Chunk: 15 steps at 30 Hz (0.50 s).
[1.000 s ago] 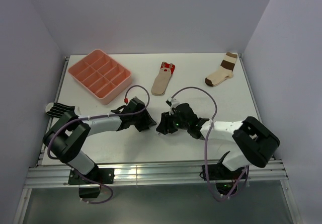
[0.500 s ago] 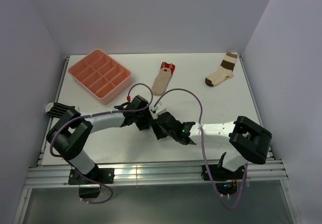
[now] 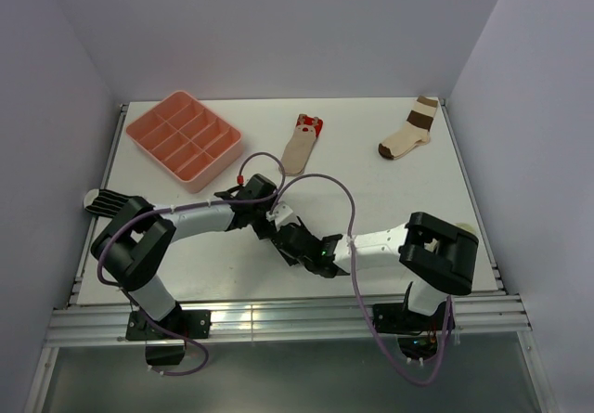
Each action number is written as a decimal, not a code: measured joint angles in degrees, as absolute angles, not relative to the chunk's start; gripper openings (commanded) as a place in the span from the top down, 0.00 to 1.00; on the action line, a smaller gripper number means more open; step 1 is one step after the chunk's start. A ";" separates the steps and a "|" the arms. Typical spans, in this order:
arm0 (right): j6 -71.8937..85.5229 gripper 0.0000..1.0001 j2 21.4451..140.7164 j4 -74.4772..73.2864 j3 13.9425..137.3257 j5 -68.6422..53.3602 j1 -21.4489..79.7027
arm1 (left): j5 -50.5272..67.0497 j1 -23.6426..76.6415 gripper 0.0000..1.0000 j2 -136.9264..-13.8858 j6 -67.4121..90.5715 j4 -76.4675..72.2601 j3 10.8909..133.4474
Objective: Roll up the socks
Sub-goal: Roll the sock at the center of the board, then pick up the sock at the center of the board.
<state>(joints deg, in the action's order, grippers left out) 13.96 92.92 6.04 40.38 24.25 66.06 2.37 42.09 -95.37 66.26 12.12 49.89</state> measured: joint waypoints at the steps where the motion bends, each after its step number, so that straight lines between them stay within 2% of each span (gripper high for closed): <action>1: 13.91 0.47 93.06 6.07 40.45 24.80 66.32 | 2.39 42.09 0.51 -95.42 66.17 12.19 49.98; 8: 14.04 0.45 93.71 6.24 40.86 26.79 66.78 | 2.37 42.22 0.51 -95.96 65.65 12.95 50.78; 10: 14.13 0.49 94.26 6.37 41.28 27.31 66.78 | 2.35 42.24 0.51 -96.05 65.65 12.97 50.87; 14: 15.14 0.72 94.94 7.18 41.32 27.99 66.89 | 2.31 42.24 0.50 -96.16 65.65 13.02 51.05; 15: 15.33 0.81 95.02 7.35 41.32 28.10 66.94 | 2.31 42.24 0.50 -96.16 65.65 13.02 51.03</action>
